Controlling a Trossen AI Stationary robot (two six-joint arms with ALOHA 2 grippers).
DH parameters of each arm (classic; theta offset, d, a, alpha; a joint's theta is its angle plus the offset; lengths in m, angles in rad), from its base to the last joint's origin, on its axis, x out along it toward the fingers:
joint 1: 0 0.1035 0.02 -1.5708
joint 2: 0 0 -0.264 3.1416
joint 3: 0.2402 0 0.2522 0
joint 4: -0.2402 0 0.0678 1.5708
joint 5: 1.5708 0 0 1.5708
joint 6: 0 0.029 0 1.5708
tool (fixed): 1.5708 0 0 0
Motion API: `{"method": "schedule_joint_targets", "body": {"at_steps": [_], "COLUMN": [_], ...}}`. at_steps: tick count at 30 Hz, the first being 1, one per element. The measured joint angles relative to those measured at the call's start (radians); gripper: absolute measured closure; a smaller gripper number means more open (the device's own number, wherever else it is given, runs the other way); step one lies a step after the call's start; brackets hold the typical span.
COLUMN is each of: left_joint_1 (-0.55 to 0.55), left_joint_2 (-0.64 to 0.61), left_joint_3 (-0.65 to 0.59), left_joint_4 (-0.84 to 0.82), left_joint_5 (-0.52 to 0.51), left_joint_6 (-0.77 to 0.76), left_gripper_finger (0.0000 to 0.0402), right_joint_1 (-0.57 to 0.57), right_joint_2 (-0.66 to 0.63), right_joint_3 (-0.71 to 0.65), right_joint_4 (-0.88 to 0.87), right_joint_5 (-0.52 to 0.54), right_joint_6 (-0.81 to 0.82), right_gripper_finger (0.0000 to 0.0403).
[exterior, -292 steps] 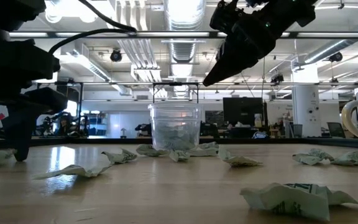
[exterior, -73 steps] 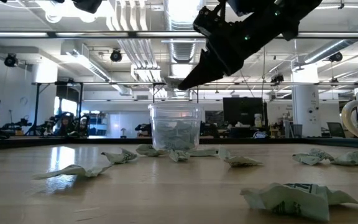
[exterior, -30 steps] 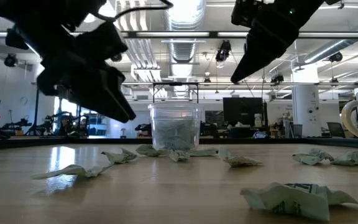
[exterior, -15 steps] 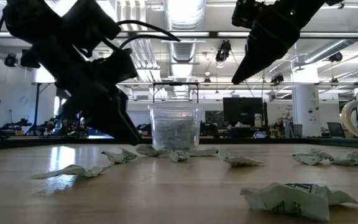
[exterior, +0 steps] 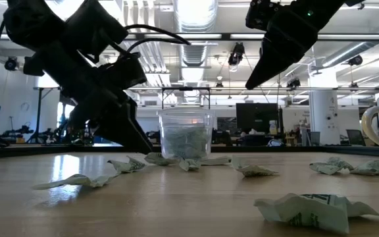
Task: Pick and place Stevia / Truvia into bins
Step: Put the light green stevia packet into the transparent container
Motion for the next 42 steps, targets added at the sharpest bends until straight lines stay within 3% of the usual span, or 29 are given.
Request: {"method": "schedule_joint_targets", "body": {"at_steps": [30, 42], "left_joint_1": [0.022, 0.05], "left_joint_2": [-0.001, 0.129], "left_joint_3": [-0.055, -0.025], "left_joint_4": [0.114, 0.207], "left_joint_5": [0.059, 0.126], "left_joint_6": [0.015, 0.016], "left_gripper_finger": [0.0242, 0.0242], "right_joint_1": [0.0, -0.001], "right_joint_2": [0.0, 0.0], "right_joint_3": [-0.019, -0.027], "right_joint_4": [0.011, 0.015], "right_joint_5": [0.0, 0.002], "right_joint_6": [0.0, -0.001], "right_gripper_finger": [0.0335, 0.0335]}}
